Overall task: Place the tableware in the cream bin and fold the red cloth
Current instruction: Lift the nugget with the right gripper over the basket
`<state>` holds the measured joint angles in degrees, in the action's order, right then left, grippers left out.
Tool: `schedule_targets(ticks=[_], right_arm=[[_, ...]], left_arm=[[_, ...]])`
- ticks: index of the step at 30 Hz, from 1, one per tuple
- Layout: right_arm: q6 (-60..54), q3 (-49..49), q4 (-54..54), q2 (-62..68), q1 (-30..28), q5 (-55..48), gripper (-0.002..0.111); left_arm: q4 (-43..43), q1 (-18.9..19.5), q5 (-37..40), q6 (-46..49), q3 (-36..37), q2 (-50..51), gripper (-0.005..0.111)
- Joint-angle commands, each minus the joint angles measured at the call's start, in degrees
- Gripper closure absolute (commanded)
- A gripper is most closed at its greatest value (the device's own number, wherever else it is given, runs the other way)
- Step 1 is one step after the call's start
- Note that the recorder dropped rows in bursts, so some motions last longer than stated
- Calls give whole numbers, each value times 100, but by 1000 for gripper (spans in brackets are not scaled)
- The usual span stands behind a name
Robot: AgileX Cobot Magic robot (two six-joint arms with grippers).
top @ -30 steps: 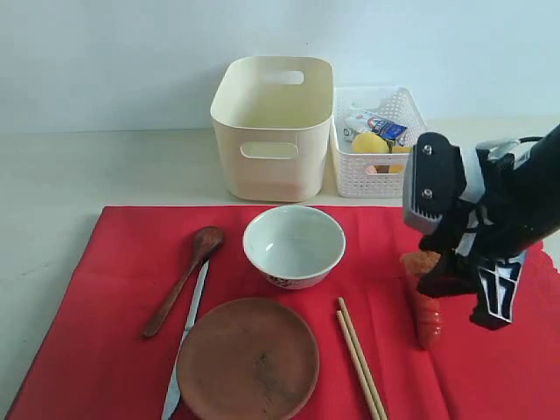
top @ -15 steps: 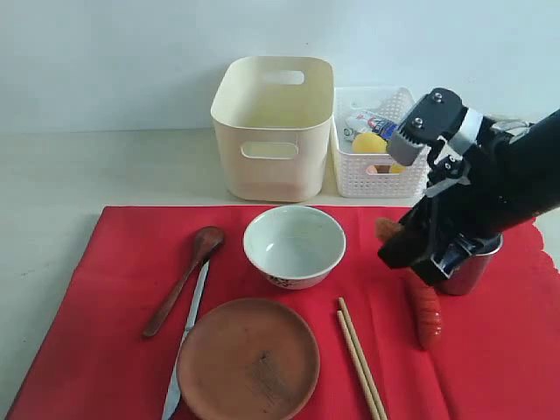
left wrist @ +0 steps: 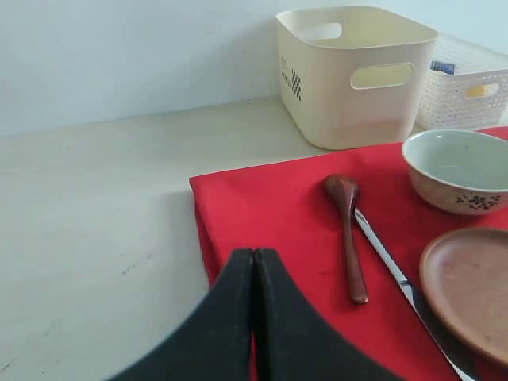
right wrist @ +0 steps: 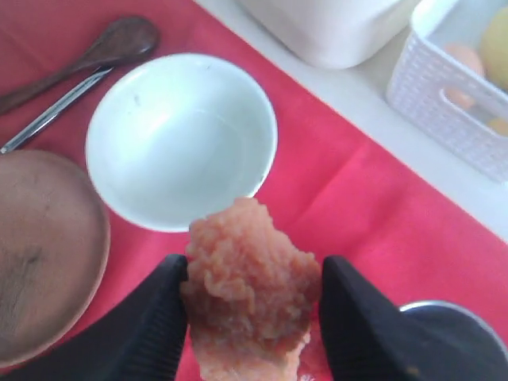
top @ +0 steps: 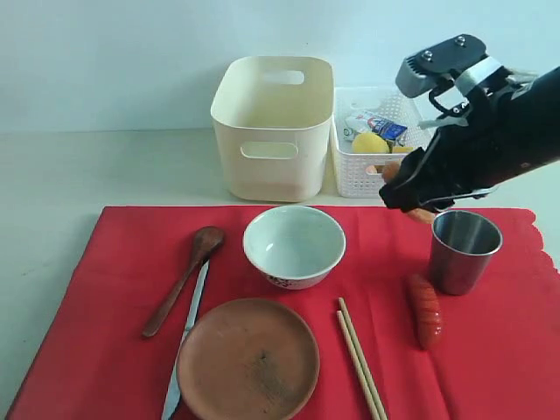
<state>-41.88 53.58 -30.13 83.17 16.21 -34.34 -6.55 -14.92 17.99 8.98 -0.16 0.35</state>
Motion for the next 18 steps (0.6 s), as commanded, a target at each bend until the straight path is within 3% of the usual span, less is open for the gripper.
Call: schedule_targets(ticks=[1,18], right_arm=[[307,51,32,18,14,809,108],[898,1195,49,1674,-172,2223,108]], left_arm=[[4,19,-39,3,16,-35,107],[4,19,-39,3,16,-35,107]])
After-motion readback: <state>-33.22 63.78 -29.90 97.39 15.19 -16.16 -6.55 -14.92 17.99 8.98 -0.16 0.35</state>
